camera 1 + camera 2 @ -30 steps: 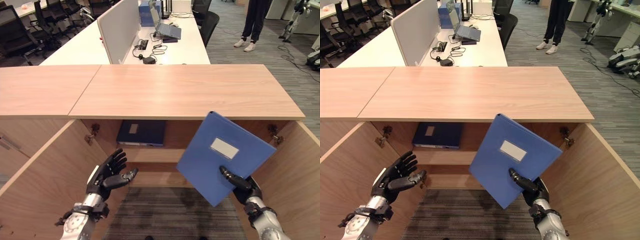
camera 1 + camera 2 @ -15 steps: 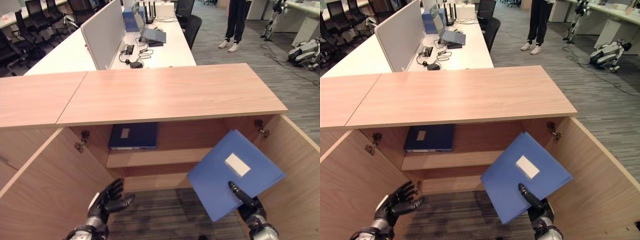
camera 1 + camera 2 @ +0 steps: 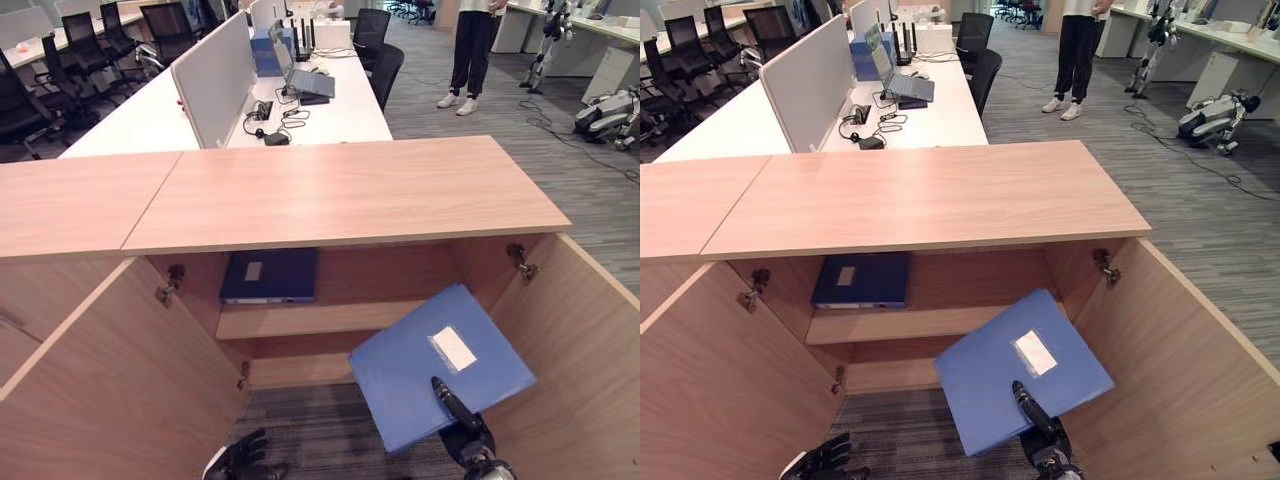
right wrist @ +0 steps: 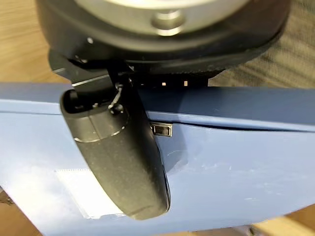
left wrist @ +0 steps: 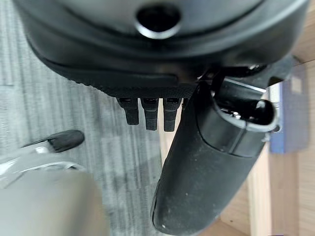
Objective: Put the empty folder in the office cabinet
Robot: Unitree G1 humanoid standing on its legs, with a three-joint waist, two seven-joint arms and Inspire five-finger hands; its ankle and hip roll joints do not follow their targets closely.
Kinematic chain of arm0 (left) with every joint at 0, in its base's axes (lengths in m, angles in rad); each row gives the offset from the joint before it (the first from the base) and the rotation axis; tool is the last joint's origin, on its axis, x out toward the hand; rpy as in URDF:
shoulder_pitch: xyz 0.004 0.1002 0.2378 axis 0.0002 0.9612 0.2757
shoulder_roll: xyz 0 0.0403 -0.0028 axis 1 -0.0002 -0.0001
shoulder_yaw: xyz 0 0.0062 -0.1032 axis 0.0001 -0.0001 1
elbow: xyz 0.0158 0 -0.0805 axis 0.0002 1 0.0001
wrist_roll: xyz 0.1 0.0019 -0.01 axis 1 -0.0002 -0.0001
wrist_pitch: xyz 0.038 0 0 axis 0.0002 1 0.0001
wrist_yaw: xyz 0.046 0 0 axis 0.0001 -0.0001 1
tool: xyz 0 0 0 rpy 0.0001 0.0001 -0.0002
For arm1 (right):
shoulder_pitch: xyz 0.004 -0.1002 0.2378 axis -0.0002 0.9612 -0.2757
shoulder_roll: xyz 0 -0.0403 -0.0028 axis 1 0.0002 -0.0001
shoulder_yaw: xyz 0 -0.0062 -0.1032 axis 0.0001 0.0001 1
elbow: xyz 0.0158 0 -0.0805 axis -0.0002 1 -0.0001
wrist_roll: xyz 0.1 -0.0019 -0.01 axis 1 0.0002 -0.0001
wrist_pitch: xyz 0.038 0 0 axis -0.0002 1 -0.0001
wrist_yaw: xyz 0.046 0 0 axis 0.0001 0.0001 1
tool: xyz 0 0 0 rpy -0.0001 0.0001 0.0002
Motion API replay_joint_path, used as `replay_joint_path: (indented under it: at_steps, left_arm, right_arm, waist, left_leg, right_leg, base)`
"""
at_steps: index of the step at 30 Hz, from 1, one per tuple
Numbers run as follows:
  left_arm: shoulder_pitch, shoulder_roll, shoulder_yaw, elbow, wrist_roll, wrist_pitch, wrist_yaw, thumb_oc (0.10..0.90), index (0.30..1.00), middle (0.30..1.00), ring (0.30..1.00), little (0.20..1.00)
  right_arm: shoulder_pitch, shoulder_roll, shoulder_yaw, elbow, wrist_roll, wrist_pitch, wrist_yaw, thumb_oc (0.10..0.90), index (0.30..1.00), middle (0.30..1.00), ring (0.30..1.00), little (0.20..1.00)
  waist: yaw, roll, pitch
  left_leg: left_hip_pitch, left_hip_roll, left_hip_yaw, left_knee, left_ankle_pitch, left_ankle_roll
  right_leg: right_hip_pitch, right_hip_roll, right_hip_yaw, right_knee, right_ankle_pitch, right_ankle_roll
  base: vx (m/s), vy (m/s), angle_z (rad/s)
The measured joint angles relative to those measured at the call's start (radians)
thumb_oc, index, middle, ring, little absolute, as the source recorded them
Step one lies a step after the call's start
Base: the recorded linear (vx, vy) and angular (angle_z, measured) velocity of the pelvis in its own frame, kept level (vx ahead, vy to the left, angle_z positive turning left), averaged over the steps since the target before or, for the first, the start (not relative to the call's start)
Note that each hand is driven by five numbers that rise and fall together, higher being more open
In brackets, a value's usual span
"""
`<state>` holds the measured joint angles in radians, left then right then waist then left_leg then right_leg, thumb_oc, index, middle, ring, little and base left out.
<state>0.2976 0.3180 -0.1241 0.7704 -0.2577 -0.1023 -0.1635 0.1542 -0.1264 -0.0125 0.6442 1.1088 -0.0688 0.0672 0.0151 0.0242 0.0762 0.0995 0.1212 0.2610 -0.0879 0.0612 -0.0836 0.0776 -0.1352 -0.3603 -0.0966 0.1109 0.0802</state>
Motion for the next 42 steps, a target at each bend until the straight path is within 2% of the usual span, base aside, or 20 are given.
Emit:
replay_joint_path:
  at_steps: [3,6,8,10,14,19,22,26,28,30,32,33,34,35,36,37,38,39,41,42]
  left_arm:
    - [-0.007,-0.01,0.0,0.03,0.012,0.003,0.007,0.8,0.9,0.9,0.9,0.9]
    - [-0.007,-0.016,-0.026,0.043,0.028,-0.003,0.026,0.8,0.9,0.9,0.9,0.9]
    - [-0.032,-0.02,-0.04,0.045,0.028,-0.006,0.028,0.8,0.9,0.9,0.9,0.9]
    - [-0.045,-0.019,-0.053,0.048,0.029,-0.014,0.028,0.8,0.9,0.9,0.9,0.9]
    - [-0.091,-0.015,-0.088,0.041,0.028,-0.016,0.035,0.8,0.9,0.9,0.9,0.9]
    - [-0.112,0.03,-0.122,0.036,0.027,-0.032,0.044,0.8,0.9,0.9,0.9,0.9]
    - [-0.13,0.044,-0.13,0.034,0.026,-0.033,0.045,0.8,0.9,0.9,0.9,0.9]
    - [-0.148,0.064,-0.147,0.028,0.023,-0.037,0.048,0.8,0.9,0.9,0.9,0.9]
    - [-0.175,0.063,-0.15,0.018,0.01,-0.038,0.048,0.8,0.9,0.9,0.9,0.9]
    - [-0.203,0.066,-0.144,0.011,-0.013,-0.039,0.049,0.8,0.9,0.9,0.9,0.9]
    - [-0.24,0.082,-0.115,0.0,-0.017,-0.054,0.052,0.8,0.9,0.9,0.9,0.9]
    - [-0.278,0.096,-0.115,0.0,-0.019,-0.056,0.051,0.8,0.9,0.9,0.9,0.9]
    - [-0.297,0.104,-0.112,0.006,-0.027,-0.058,0.052,0.8,0.9,0.9,0.9,0.9]
    - [-0.321,0.102,-0.107,0.019,-0.046,-0.059,0.064,0.8,0.9,0.9,0.9,0.9]
    - [-0.322,0.104,-0.108,0.035,-0.053,-0.056,0.077,0.8,0.9,0.9,0.9,0.9]
    - [-0.327,0.102,-0.108,0.053,-0.048,-0.053,0.07,0.8,0.9,0.9,0.9,0.9]
    - [-0.329,0.099,-0.107,0.058,-0.046,-0.051,0.072,0.8,0.9,0.9,0.9,0.9]
    - [-0.321,0.1,-0.108,0.059,-0.03,-0.049,0.075,0.8,0.9,0.9,0.9,0.9]
    - [-0.31,0.105,-0.128,0.071,-0.005,-0.035,0.07,0.8,0.9,0.9,0.9,0.9]
    - [-0.298,0.094,-0.145,0.087,-0.002,-0.018,0.064,0.8,0.9,0.9,0.9,0.9]
  right_arm:
    - [-0.047,0.0,-0.001,0.001,0.028,-0.025,-0.011,0.4,0.3,0.3,0.3,0.3]
    - [-0.184,-0.004,-0.012,0.024,0.089,-0.086,-0.048,0.4,0.3,0.3,0.3,0.3]
    - [-0.247,-0.018,-0.033,0.037,0.113,-0.111,-0.064,0.4,0.3,0.3,0.3,0.3]
    - [-0.348,-0.044,-0.068,0.075,0.135,-0.143,-0.082,0.4,0.3,0.3,0.3,0.3]
    - [-0.575,-0.131,-0.195,0.181,0.201,-0.216,-0.133,0.4,0.3,0.3,0.3,0.3]
    - [-0.863,-0.323,-0.268,0.34,0.248,-0.274,-0.201,0.4,0.3,0.3,0.3,0.3]
    - [-0.953,-0.417,-0.275,0.396,0.268,-0.285,-0.231,0.4,0.3,0.3,0.3,0.3]
    - [-1.034,-0.44,-0.265,0.426,0.27,-0.295,-0.26,0.4,0.3,0.3,0.3,0.3]
    - [-1.047,-0.436,-0.25,0.426,0.27,-0.295,-0.263,0.4,0.3,0.3,0.3,0.3]
    - [-1.045,-0.407,-0.228,0.425,0.27,-0.296,-0.265,0.4,0.3,0.3,0.3,0.3]
    - [-1.047,-0.362,-0.23,0.426,0.27,-0.296,-0.27,0.4,0.3,0.3,0.3,0.3]
    - [-1.048,-0.347,-0.227,0.429,0.27,-0.295,-0.273,0.4,0.3,0.3,0.3,0.3]
    - [-1.048,-0.341,-0.229,0.432,0.27,-0.294,-0.279,0.4,0.3,0.3,0.3,0.3]
    - [-1.048,-0.338,-0.235,0.431,0.27,-0.294,-0.287,0.4,0.3,0.3,0.3,0.3]
    - [-1.048,-0.32,-0.232,0.429,0.269,-0.295,-0.293,0.4,0.3,0.3,0.3,0.3]
    - [-1.046,-0.314,-0.226,0.405,0.269,-0.305,-0.291,0.4,0.3,0.3,0.3,0.3]
    - [-1.036,-0.31,-0.229,0.388,0.27,-0.315,-0.291,0.4,0.3,0.3,0.3,0.3]
    - [-1.025,-0.282,-0.229,0.354,0.269,-0.333,-0.286,0.4,0.3,0.3,0.3,0.3]
    - [-1.022,-0.267,-0.232,0.329,0.268,-0.338,-0.277,0.4,0.3,0.3,0.3,0.3]
    - [-1.02,-0.255,-0.225,0.338,0.268,-0.325,-0.276,0.4,0.3,0.3,0.3,0.3]
  waist:
    - [0.013,0.005,-0.004]
    - [0.031,0.022,-0.002]
    - [0.051,0.032,0.005]
    - [0.089,0.056,0.018]
    - [0.134,0.116,0.064]
    - [0.172,0.19,0.155]
    - [0.181,0.216,0.202]
    - [0.179,0.22,0.213]
    - [0.181,0.217,0.218]
    - [0.179,0.198,0.231]
    - [0.189,0.142,0.274]
    - [0.194,0.111,0.297]
    - [0.2,0.094,0.315]
    - [0.205,0.089,0.329]
    - [0.216,0.069,0.337]
    - [0.196,0.061,0.343]
    - [0.199,0.052,0.347]
    - [0.207,0.025,0.35]
    - [0.239,0.005,0.364]
    - [0.282,0.003,0.365]
  left_leg:
    - [-0.013,0.0,-0.011,0.0,0.002,0.001]
    - [-0.058,-0.001,-0.048,0.0,0.027,0.01]
    - [-0.069,-0.001,-0.064,0.003,0.037,0.01]
    - [-0.096,-0.002,-0.095,0.001,0.047,0.009]
    - [-0.172,-0.003,-0.159,0.001,0.081,0.01]
    - [-0.282,-0.008,-0.21,0.004,0.112,0.009]
    - [-0.312,-0.018,-0.224,0.003,0.123,0.016]
    - [-0.353,-0.029,-0.239,0.005,0.12,0.021]
    - [-0.365,-0.033,-0.233,0.007,0.123,0.022]
    - [-0.36,-0.035,-0.225,0.023,0.122,0.022]
    - [-0.381,-0.041,-0.217,0.115,0.117,0.015]
    - [-0.418,-0.038,-0.216,0.206,0.115,0.012]
    - [-0.432,-0.038,-0.218,0.275,0.098,-0.01]
    - [-0.481,-0.019,-0.23,0.386,0.071,-0.039]
    - [-0.45,-0.009,-0.229,0.382,0.072,-0.039]
    - [-0.501,0.003,-0.24,0.449,0.042,-0.071]
    - [-0.514,0.009,-0.246,0.435,0.006,-0.086]
    - [-0.529,0.014,-0.246,0.235,0.006,-0.093]
    - [-0.55,0.032,-0.246,0.046,0.034,-0.09]
    - [-0.561,0.048,-0.246,0.009,0.063,-0.095]
  right_leg:
    - [-0.007,0.0,-0.008,0.0,0.0,0.0]
    - [-0.029,-0.001,-0.044,0.0,0.002,0.001]
    - [-0.036,0.0,-0.059,0.0,0.003,0.001]
    - [-0.037,0.0,-0.089,0.0,0.002,0.001]
    - [-0.08,0.001,-0.151,0.0,0.007,0.0]
    - [-0.161,0.001,-0.199,0.008,0.023,-0.011]
    - [-0.178,-0.008,-0.218,0.008,0.021,-0.015]
    - [-0.225,-0.023,-0.224,0.039,0.011,-0.017]
    - [-0.253,-0.036,-0.218,0.08,-0.012,-0.016]
    - [-0.264,-0.045,-0.192,0.125,-0.046,-0.013]
    - [-0.264,-0.061,-0.156,0.168,-0.073,-0.025]
    - [-0.261,-0.064,-0.141,0.191,-0.087,-0.03]
    - [-0.24,-0.062,-0.126,0.196,-0.123,-0.037]
    - [-0.212,-0.051,-0.136,0.182,-0.123,-0.049]
    - [-0.186,-0.031,-0.131,0.174,-0.119,-0.051]
    - [-0.153,-0.008,-0.114,0.141,-0.142,-0.07]
    - [-0.142,0.008,-0.108,0.115,-0.141,-0.068]
    - [-0.13,0.03,-0.1,0.083,-0.123,-0.074]
    - [-0.128,0.064,-0.054,0.065,-0.133,-0.076]
    - [-0.114,0.087,0.0,0.061,-0.139,-0.075]
  base:
    - [0.0,-0.032,0.12]
    - [-0.03,-0.038,0.28]
    - [-0.03,-0.053,0.34]
    - [-0.07,-0.045,0.43]
    - [-0.04,-0.02,0.44]
    - [-0.04,-0.009,0.27]
    - [0.04,-0.007,0.22]
    - [0.03,-0.036,0.12]
    - [0.08,-0.142,0.02]
    - [-0.01,-0.178,-0.07]
    - [-0.04,-0.199,-0.09]
    - [0.22,-0.213,0.09]
    - [0.13,-0.095,0.18]
    - [0.33,-0.054,0.0]
    - [0.25,-0.016,0.19]
    - [0.57,-0.069,0.2]
    - [0.34,-0.033,0.31]
    - [0.34,-0.034,-0.08]
    - [0.25,-0.002,-0.72]
    - [0.42,0.048,-0.99]
